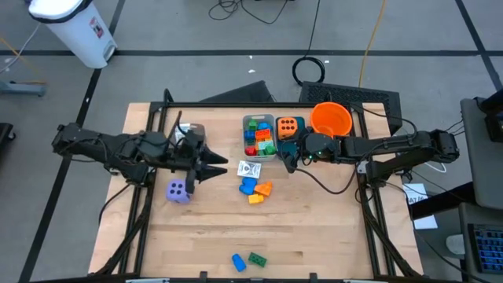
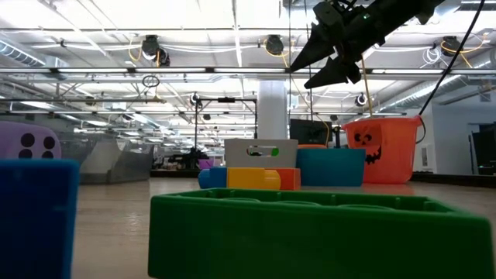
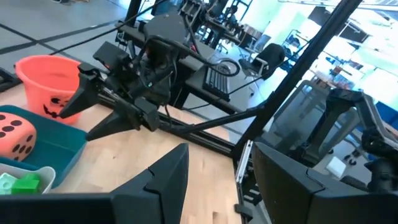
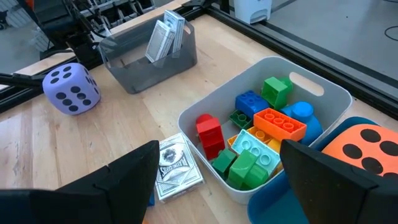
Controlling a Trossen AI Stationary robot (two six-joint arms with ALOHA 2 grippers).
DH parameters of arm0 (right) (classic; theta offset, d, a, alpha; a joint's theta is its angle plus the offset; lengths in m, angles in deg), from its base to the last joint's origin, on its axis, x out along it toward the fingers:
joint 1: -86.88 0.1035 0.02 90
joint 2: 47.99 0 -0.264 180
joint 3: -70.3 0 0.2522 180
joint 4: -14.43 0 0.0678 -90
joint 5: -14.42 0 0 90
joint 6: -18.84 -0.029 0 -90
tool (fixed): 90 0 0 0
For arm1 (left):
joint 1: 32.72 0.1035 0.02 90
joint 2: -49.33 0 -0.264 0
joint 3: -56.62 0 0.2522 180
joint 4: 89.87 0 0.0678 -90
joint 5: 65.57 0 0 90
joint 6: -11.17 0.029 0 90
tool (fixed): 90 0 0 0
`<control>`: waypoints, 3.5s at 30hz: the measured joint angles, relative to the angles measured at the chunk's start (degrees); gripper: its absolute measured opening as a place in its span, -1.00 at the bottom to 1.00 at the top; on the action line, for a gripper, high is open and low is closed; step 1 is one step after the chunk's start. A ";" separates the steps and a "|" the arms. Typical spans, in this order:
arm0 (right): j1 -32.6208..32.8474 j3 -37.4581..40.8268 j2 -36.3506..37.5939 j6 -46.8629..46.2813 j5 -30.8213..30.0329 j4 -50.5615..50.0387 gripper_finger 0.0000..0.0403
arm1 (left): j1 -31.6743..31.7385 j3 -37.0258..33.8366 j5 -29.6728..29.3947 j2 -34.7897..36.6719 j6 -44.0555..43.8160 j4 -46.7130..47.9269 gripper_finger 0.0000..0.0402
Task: Pick & Place Toys
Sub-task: Put the light orange game piece into the gray bin
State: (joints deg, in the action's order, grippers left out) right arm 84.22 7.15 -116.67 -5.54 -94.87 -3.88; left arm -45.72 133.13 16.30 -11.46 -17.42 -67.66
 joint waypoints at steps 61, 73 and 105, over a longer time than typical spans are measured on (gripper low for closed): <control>0.02 0.00 0.00 0.00 0.00 0.01 0.60 | -8.94 0.04 -14.90 -1.09 4.39 9.97 -0.08; 0.02 0.00 0.00 0.00 0.00 0.00 0.60 | -7.70 0.04 -15.83 -1.09 4.73 9.86 -0.08; 7.40 -15.95 -7.10 10.73 11.75 -6.73 0.60 | -0.09 -0.02 -14.37 -1.09 7.08 9.46 -0.08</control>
State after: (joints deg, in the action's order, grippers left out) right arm 91.63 -8.80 -123.78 5.19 -83.12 -10.61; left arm -45.80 133.10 1.93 -12.55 -10.34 -58.20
